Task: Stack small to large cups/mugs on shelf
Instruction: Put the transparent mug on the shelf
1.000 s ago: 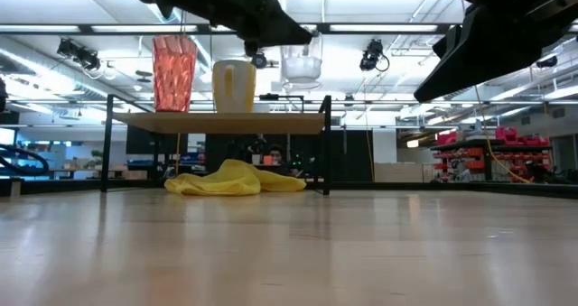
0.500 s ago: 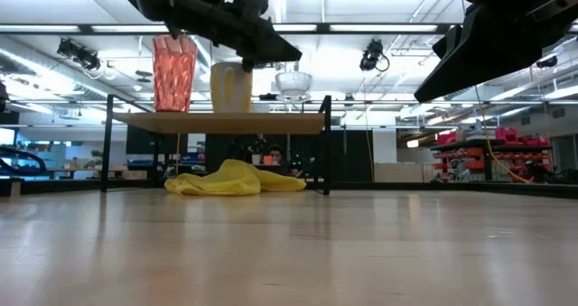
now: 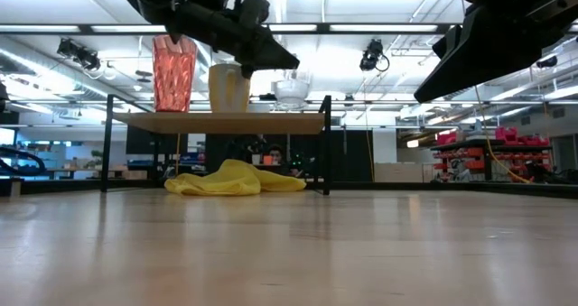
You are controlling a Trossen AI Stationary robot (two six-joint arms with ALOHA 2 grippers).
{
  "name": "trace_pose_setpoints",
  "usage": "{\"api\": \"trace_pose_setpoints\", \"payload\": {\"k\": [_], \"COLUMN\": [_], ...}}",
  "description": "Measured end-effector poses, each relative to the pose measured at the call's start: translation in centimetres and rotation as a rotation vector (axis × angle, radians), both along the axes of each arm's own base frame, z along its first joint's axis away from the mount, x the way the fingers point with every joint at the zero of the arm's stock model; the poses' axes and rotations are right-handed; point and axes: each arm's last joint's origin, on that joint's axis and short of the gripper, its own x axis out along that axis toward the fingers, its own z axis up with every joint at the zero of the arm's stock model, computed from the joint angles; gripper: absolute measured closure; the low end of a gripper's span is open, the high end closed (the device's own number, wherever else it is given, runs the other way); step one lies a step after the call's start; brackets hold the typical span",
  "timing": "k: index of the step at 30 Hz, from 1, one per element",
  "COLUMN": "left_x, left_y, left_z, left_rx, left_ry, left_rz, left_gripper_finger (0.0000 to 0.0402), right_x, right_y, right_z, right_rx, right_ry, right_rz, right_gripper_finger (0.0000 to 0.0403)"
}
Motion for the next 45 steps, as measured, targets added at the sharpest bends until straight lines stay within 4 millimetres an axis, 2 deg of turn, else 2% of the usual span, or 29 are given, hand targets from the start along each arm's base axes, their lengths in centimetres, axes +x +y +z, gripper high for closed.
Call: {"api": "trace_pose_setpoints", "payload": {"k": [14,20,32,45], "left_x": [1.2,1.2,1.2,1.2], "left_y": [0.5,0.5,0.7,0.8], "left_z": [-1.8,-1.8,-1.9,-1.9], "left_rx": [0.027,0.026,0.023,0.044], "left_ry": [0.026,0.024,0.030,0.035], "left_rz": [0.043,0.047,0.088,0.166], "left_gripper_finger": [0.0388,0.0359,0.0330,0.0277], "right_x": [0.0,0.0,0.0,0.0], "right_y": [0.0,0.0,0.0,0.0], "right_z": [0.0,-0.1,-0.1,-0.1], "right_rx": [0.000,0.001,0.002,0.002], "right_ry": [0.004,0.005,0.005,0.005], "right_rz": [-0.002,-0.003,-0.004,-0.004], "right_gripper_finger": [0.0398,0.0398,0.0398,0.0398]}}
